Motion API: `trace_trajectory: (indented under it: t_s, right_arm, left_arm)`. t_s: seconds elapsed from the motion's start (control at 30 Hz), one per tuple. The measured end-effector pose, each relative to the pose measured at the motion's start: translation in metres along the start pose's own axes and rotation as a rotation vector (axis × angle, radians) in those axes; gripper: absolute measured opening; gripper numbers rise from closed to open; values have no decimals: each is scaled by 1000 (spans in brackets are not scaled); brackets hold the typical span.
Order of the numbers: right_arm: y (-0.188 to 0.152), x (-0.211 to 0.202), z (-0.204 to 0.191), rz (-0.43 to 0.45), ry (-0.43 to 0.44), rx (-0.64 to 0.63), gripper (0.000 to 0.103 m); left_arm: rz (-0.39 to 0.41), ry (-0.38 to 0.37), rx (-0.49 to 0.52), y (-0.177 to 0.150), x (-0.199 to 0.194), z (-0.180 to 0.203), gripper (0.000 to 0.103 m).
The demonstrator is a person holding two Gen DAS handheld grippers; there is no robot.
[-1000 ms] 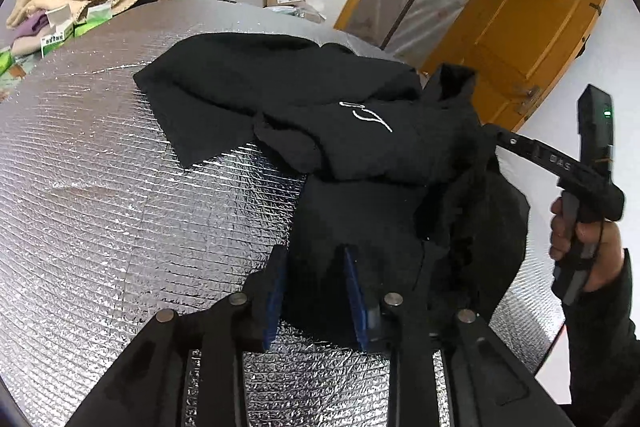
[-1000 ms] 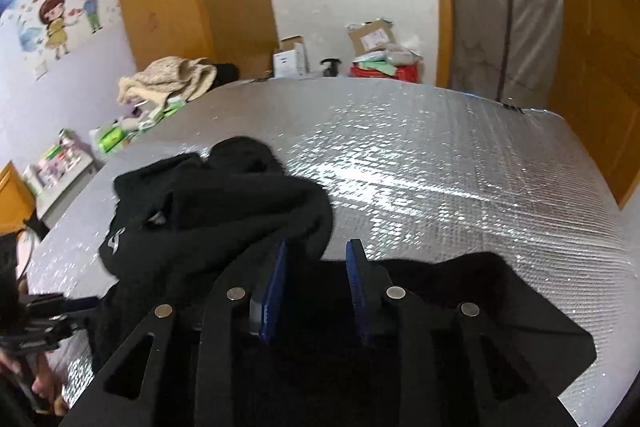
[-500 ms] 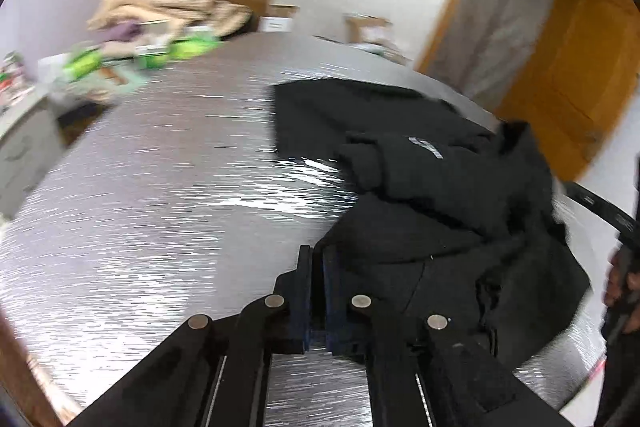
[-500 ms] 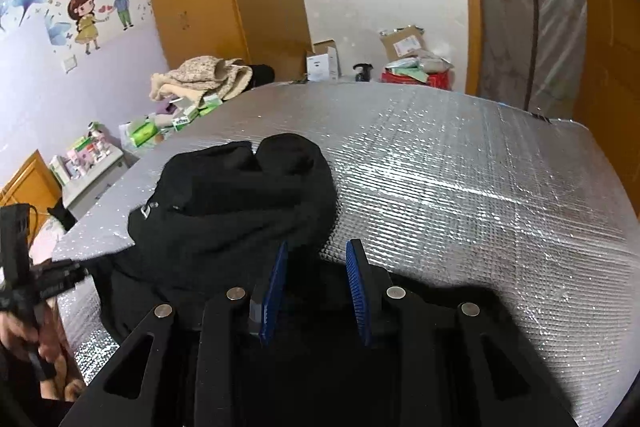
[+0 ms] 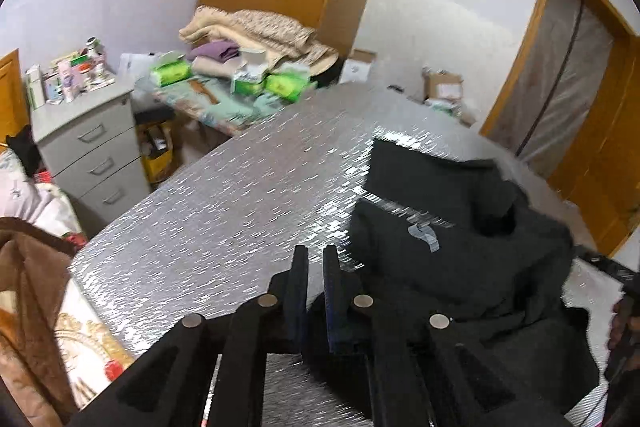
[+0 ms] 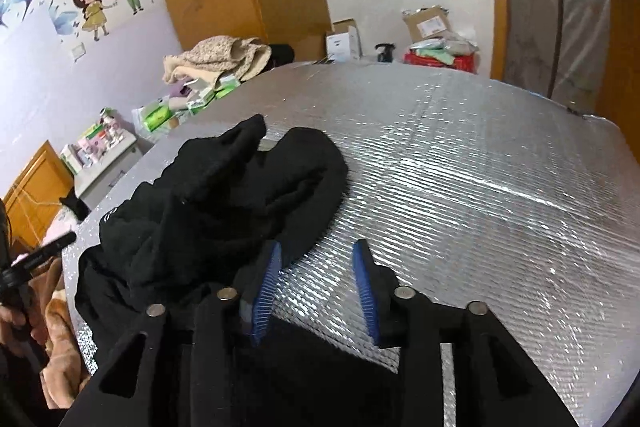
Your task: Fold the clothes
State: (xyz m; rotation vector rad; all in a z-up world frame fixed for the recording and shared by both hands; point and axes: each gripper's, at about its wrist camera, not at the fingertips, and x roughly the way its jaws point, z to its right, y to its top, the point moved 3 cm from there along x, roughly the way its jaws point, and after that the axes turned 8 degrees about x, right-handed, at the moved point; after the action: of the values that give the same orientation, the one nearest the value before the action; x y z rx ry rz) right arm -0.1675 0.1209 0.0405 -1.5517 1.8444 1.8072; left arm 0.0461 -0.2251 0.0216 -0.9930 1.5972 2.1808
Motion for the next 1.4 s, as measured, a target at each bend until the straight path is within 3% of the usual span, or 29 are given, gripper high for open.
trace_trajectory:
  t_s: [0.1, 0.27, 0.47, 0.57, 0.6, 0.63, 0.7, 0.83, 0.97, 1.13, 1.27, 1.4]
  right_arm:
    - [6, 19, -1, -32, 16, 31, 42]
    - [16, 57, 2, -89, 11, 78, 42]
    - [21, 100, 6, -150, -22, 115, 42]
    - [25, 106, 3, -129, -32, 101, 42]
    - [26, 108, 2, -127, -39, 91, 38]
    - [27, 108, 2, -123, -50, 84, 10]
    - [27, 108, 4, -120, -67, 79, 6]
    - [25, 87, 23, -75, -121, 95, 6]
    - [14, 38, 81, -3, -244, 212, 6]
    - [-24, -13, 137, 7, -328, 348, 6]
    - [-51, -22, 131, -52, -325, 319, 10]
    - [-45, -38, 107, -2, -307, 253, 15]
  left_arm:
    - [-21, -110, 48, 0, 13, 26, 6]
    - [-101, -211, 121, -16, 39, 63, 6]
    - [-157, -217, 141, -33, 59, 70, 6]
    - [-154, -225, 142, -31, 62, 68, 6]
    - [-154, -226, 143, -33, 60, 68, 6]
    - [-154, -223, 148, -33, 59, 69, 6]
    - [-152, -217, 162, -34, 58, 70, 6]
    - [-143, -217, 166, -34, 58, 70, 6]
    - [-137, -212, 166, -34, 58, 70, 6]
    - [-139, -228, 163, -32, 65, 73, 6]
    - [-142, -213, 172, -32, 63, 75, 6]
    - [-156, -216, 164, -32, 61, 72, 6]
